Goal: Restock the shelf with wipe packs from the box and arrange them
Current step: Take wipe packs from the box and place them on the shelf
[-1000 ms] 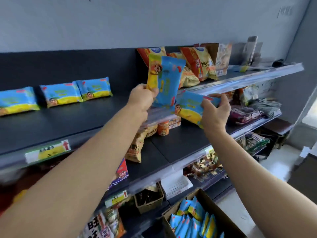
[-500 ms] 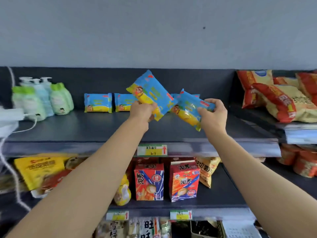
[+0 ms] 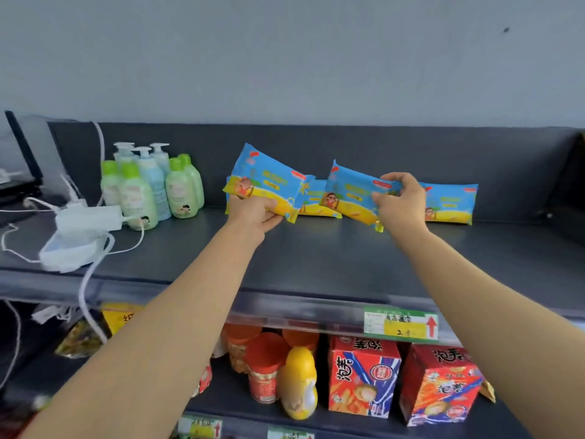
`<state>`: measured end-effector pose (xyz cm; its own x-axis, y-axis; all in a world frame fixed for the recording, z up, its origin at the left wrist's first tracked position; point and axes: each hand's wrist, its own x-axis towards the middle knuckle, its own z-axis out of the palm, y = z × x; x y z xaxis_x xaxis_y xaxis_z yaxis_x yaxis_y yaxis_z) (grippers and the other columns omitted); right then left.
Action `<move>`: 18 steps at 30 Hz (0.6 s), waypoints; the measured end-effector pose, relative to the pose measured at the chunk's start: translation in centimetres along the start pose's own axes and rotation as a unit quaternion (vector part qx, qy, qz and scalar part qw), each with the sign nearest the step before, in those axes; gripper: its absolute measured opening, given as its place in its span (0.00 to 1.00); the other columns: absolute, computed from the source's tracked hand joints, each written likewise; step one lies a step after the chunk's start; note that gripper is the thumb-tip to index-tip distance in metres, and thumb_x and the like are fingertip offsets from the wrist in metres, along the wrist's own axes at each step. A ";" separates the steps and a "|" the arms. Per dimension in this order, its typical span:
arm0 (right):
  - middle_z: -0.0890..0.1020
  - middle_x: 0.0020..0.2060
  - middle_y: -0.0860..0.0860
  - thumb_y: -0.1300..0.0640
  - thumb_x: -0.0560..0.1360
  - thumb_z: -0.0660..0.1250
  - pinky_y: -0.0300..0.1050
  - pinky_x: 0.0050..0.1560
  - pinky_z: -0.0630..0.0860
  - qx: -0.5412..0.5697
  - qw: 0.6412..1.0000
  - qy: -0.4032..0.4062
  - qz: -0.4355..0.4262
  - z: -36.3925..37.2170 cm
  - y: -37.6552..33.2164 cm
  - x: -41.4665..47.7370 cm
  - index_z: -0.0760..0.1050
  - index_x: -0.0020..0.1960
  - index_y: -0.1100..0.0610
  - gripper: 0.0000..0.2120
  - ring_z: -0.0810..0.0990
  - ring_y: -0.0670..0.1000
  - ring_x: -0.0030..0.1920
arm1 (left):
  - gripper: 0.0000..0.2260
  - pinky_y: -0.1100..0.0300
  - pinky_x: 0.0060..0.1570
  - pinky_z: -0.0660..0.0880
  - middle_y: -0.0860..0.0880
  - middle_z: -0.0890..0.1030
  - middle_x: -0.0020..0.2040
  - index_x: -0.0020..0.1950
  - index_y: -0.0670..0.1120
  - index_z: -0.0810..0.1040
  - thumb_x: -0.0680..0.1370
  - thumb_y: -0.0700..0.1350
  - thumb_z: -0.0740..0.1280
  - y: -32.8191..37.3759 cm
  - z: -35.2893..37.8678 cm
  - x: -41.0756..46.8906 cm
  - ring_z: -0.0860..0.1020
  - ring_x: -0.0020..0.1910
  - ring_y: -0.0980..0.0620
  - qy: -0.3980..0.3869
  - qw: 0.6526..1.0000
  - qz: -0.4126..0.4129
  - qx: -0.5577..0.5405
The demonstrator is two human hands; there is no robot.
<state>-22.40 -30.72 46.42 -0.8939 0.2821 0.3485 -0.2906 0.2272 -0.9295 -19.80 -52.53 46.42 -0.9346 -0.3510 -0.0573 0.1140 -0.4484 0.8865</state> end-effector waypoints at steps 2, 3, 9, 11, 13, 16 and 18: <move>0.76 0.45 0.51 0.65 0.73 0.65 0.40 0.29 0.70 -0.002 1.000 -0.001 0.007 1.3 0.0 0.6 0.71 0.50 0.49 0.12 0.73 0.49 0.33 | 0.24 0.51 0.41 0.78 0.42 0.79 0.58 0.69 0.47 0.68 0.75 0.29 0.62 0.3 -1.1 1.5 0.81 0.43 0.46 0.000 0.999 -0.019 -0.025; 0.76 0.45 0.51 0.65 0.74 0.65 0.41 0.29 0.71 -0.004 1.000 0.000 0.012 1.9 0.0 0.9 0.71 0.50 0.49 0.12 0.73 0.50 0.34 | 0.22 0.50 0.44 0.78 0.43 0.79 0.57 0.68 0.47 0.68 0.77 0.31 0.62 0.6 -1.6 2.3 0.81 0.43 0.46 0.003 0.999 -0.028 -0.034; 0.74 0.40 0.50 0.66 0.75 0.64 0.41 0.27 0.70 -0.042 0.999 -0.005 0.033 5.0 0.4 2.7 0.72 0.52 0.51 0.13 0.72 0.49 0.32 | 0.20 0.57 0.41 0.75 0.46 0.77 0.58 0.68 0.46 0.70 0.77 0.37 0.66 1.5 -3.7 6.7 0.78 0.44 0.50 0.041 0.997 -0.059 -0.002; 0.73 0.36 0.50 0.67 0.75 0.63 0.42 0.27 0.69 -0.053 0.998 -0.014 0.042 6.2 0.7 3.1 0.72 0.52 0.51 0.13 0.70 0.49 0.30 | 0.21 0.57 0.42 0.74 0.45 0.76 0.54 0.68 0.45 0.70 0.77 0.35 0.66 1.6 -4.2 7.7 0.77 0.41 0.51 0.043 0.997 -0.070 -0.002; 0.72 0.35 0.49 0.68 0.76 0.63 0.42 0.28 0.69 -0.061 0.997 -0.023 0.050 7.3 1.1 3.5 0.71 0.52 0.51 0.13 0.70 0.49 0.30 | 0.22 0.55 0.46 0.75 0.43 0.77 0.52 0.68 0.43 0.69 0.76 0.32 0.66 1.4 -4.8 8.5 0.77 0.40 0.50 0.042 0.996 -0.075 0.012; 0.74 0.40 0.52 0.67 0.76 0.63 0.43 0.30 0.70 -0.070 0.995 -0.026 0.066 8.7 1.8 4.0 0.70 0.52 0.50 0.13 0.71 0.50 0.32 | 0.20 0.51 0.45 0.77 0.41 0.77 0.54 0.64 0.40 0.69 0.74 0.28 0.66 1.2 -5.8 9.7 0.79 0.42 0.46 0.042 0.995 -0.069 0.051; 0.75 0.43 0.53 0.66 0.76 0.63 0.44 0.32 0.71 -0.075 0.994 -0.026 0.081 9.4 2.3 4.4 0.71 0.53 0.49 0.13 0.72 0.52 0.35 | 0.19 0.51 0.41 0.77 0.41 0.77 0.54 0.62 0.40 0.70 0.74 0.26 0.65 1.1 -6.1 10.5 0.79 0.43 0.44 0.050 0.992 -0.075 0.087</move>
<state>-30.22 -37.75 44.64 -0.9424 0.2781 0.1860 -0.0917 0.3198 -0.9430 -27.37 -61.74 43.96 -0.8980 -0.3742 -0.2314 -0.0910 -0.3566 0.9298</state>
